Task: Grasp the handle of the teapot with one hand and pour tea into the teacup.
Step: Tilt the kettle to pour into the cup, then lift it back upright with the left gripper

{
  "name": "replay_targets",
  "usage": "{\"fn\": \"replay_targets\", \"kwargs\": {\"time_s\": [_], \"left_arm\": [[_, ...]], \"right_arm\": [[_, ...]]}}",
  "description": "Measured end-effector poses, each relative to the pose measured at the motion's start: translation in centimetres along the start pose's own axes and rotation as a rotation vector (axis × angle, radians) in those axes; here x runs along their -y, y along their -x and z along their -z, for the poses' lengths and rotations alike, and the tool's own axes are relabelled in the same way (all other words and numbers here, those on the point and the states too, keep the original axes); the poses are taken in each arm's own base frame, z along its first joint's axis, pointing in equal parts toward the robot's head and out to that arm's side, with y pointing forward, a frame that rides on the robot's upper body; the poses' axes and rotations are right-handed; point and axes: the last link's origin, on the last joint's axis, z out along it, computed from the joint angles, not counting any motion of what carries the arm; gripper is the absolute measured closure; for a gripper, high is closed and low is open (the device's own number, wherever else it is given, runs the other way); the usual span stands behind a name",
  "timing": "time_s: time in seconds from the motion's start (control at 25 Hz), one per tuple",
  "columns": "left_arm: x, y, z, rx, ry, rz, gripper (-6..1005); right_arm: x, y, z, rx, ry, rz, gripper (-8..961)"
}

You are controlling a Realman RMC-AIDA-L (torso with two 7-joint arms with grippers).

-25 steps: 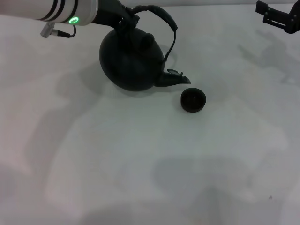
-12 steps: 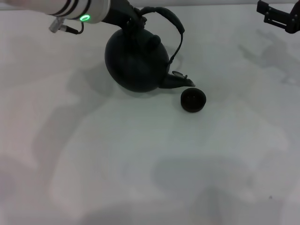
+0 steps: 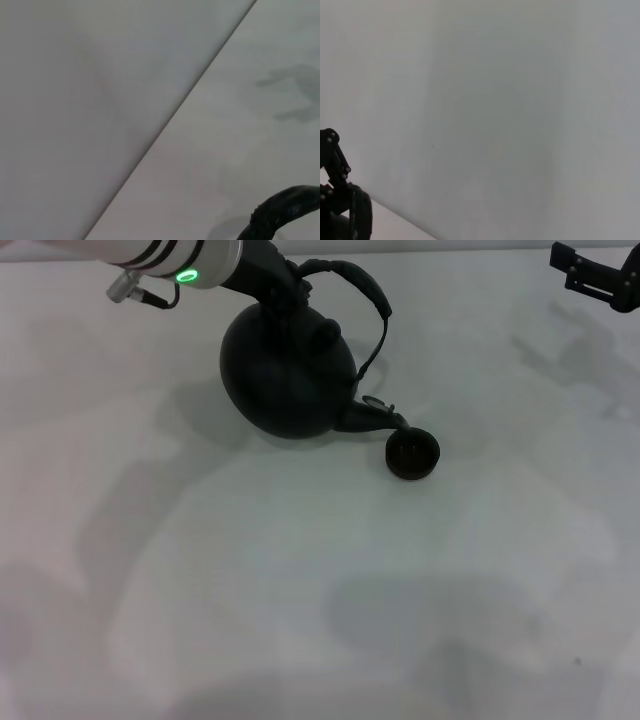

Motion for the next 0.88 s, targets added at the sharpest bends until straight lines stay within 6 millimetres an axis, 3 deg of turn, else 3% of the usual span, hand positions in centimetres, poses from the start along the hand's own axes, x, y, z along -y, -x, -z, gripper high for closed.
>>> {"fn": "replay_targets", "kwargs": {"time_s": [0.88], "left_arm": [[-0.6, -2.4, 0.1, 0.044, -0.01, -0.118, 847]], "right_arm": [[0.2, -0.2, -0.2, -0.011, -0.016, 0.006, 112]]}}
